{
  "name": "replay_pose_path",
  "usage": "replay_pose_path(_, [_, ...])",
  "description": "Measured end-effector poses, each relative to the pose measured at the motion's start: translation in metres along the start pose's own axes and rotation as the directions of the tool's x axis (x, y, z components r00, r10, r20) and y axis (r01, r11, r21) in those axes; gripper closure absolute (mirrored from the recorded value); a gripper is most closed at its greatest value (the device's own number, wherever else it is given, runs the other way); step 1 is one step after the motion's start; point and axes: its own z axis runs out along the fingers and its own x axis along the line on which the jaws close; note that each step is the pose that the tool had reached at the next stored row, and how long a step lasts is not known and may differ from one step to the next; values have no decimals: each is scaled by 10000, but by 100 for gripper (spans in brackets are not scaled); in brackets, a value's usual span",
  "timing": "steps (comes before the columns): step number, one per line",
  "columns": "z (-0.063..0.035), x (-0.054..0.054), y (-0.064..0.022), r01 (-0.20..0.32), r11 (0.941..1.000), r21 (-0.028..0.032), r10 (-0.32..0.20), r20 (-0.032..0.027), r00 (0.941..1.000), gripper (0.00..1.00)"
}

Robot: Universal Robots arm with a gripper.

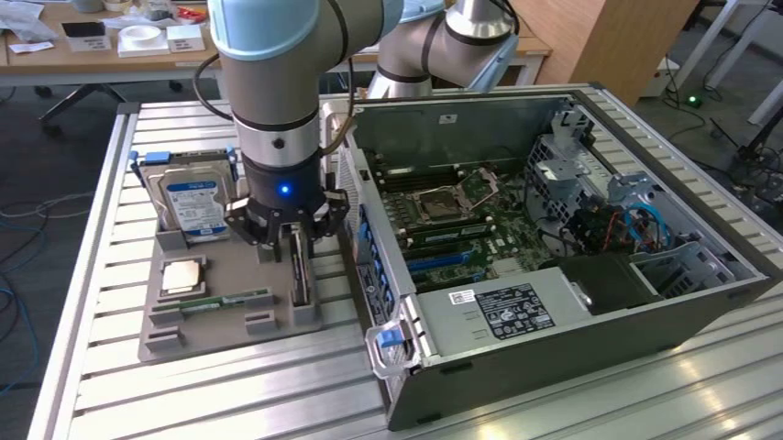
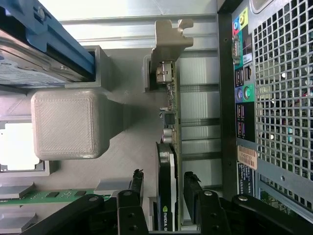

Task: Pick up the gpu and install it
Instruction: 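Pick up the gpu and move the gpu toward the slot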

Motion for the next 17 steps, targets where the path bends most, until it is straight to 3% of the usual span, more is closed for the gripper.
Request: replay_pose_path(17, [42, -10, 0, -1, 10000, -2, 1, 1, 10000, 54])
